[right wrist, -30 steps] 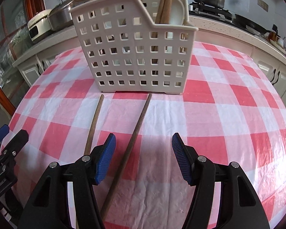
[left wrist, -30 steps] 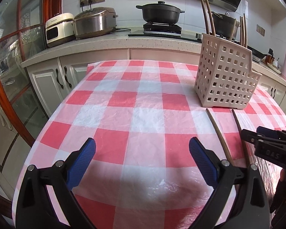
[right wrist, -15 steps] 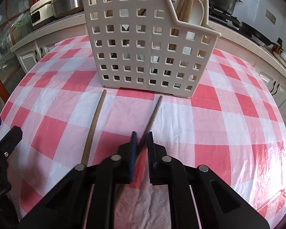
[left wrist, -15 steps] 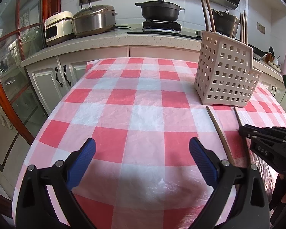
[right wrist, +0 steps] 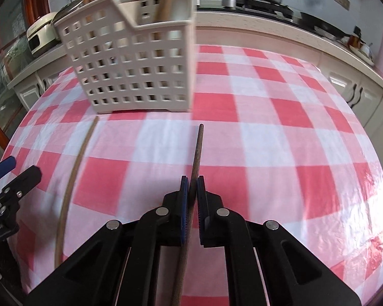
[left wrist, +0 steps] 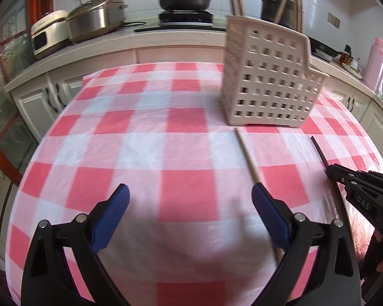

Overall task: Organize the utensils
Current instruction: 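Close the right tool on a chopstick while the left tool grasps the other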

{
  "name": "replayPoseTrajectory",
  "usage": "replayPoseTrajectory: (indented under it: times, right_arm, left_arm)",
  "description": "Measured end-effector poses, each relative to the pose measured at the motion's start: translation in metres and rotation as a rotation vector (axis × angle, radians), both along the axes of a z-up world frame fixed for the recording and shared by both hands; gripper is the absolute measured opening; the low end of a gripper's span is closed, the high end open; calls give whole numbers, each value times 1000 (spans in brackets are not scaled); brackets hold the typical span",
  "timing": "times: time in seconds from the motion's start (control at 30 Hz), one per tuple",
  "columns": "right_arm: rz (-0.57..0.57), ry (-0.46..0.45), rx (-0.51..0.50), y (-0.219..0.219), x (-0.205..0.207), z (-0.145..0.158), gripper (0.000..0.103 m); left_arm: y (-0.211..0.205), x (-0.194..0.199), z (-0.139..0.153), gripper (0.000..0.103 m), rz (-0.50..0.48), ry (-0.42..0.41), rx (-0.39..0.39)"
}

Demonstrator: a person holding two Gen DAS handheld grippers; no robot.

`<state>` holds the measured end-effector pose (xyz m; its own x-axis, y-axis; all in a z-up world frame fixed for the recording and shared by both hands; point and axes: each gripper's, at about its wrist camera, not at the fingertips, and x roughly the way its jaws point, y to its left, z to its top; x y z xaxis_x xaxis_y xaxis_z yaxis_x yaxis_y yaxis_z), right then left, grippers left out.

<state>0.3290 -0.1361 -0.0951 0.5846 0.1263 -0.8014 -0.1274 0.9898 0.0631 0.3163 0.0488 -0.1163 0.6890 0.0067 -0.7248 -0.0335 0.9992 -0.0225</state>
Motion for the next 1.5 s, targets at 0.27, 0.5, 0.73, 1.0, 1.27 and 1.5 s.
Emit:
replayPoseTrajectory:
  times: [0.27, 0.5, 0.73, 1.0, 1.27, 1.5]
  right_arm:
    - [-21, 0, 51, -31, -6, -2, 6]
    - [-2, -1, 84, -38, -9, -2, 7]
    - [25, 12, 81, -39, -7, -1, 8]
    - [46, 28, 22, -32, -4, 0, 9]
    - [55, 21, -49, -25, -6, -1, 9]
    - [28, 4, -42, -27, -7, -1, 7]
  left_arm:
    - [-35, 27, -10, 63, -53, 81, -26]
    - [-59, 39, -17, 40, -79, 115, 15]
    - [-63, 41, -18, 35, -101, 124, 36]
    - [-61, 41, -18, 37, -103, 133, 35]
    - [-58, 41, -17, 26, -110, 137, 35]
    - [-50, 39, -17, 9, -109, 126, 17]
